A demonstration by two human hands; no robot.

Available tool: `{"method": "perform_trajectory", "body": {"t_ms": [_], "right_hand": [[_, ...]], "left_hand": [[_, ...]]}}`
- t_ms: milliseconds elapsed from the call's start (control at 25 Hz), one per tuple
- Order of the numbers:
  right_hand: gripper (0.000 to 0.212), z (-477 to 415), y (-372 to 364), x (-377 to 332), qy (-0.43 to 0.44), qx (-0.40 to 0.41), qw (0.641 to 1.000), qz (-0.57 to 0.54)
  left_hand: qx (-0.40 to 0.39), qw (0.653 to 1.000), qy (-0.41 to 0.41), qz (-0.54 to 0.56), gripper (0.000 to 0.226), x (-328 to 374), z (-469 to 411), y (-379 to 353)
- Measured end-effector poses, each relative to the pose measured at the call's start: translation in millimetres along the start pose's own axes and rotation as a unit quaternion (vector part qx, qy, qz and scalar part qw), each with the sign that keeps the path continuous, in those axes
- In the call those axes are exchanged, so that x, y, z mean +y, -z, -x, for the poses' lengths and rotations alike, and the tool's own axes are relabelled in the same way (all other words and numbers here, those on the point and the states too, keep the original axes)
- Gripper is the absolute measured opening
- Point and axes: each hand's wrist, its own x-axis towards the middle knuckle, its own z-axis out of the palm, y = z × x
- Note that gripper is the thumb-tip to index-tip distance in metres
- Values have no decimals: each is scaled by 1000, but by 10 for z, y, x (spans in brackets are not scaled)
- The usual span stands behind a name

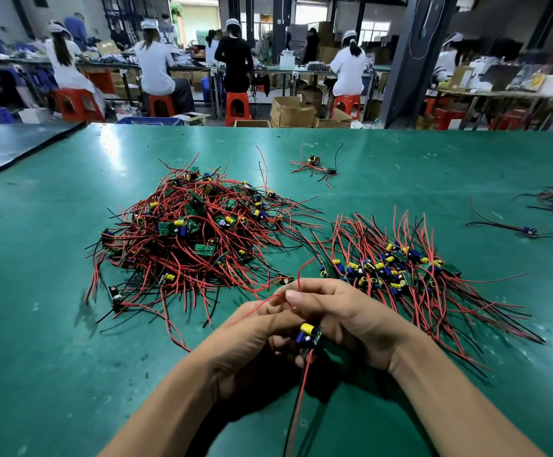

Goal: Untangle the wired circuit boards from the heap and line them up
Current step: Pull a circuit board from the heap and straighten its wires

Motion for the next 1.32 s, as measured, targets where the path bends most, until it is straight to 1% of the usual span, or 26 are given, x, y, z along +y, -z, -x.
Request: {"method": "perform_trajectory", "body": {"t_ms": [80, 120, 240, 320, 480, 600, 720, 880, 960, 1040, 1120, 1240, 1320], "right_hand": [[13, -22, 35, 7, 29, 40, 999, 1], [11, -40, 56, 7, 46, 69, 997, 4], [17, -72, 126, -6, 88, 144, 986, 10], [19, -85, 152, 2, 104, 165, 981, 13], [23, -130, 160, 52, 113, 153, 982, 0], [37, -123, 168, 66, 93, 143, 984, 45], [42, -112, 162, 81, 65, 117, 987, 87], [48, -111, 149, 92, 65, 135, 985, 88], [42, -106, 131, 99, 69, 147, 983, 89], [32, -102, 120, 96, 69, 158, 980, 98], [23, -95, 125, 85, 72, 168, 976, 116], [24, -78, 115, 77, 87, 155, 970, 167], [20, -87, 80, 107, 96, 165, 968, 164]], "left_hand": [[5, 1000, 9, -2, 17, 12, 6, -16], [12, 1000, 11, -2, 12, 13, 5, -17], [45, 999, 2, 16, 8, 29, -15, -14], [55, 998, -6, 20, 8, 40, -22, -16], [62, 998, -14, -18, 10, 32, -37, -12], [73, 997, -20, -9, 3, 23, -46, -3], [81, 996, -24, -2, 6, 23, -37, 11], [102, 994, -30, -21, 6, 9, -39, -1], [124, 990, -43, -47, 16, -8, -52, -3], [148, 985, -58, -62, 20, -2, -59, -1], [163, 983, -60, -61, 17, 11, -61, 8], [166, 981, -65, -80, 11, 8, -52, 10], [168, 979, -70, -95, 6, -3, -44, -11]]}}
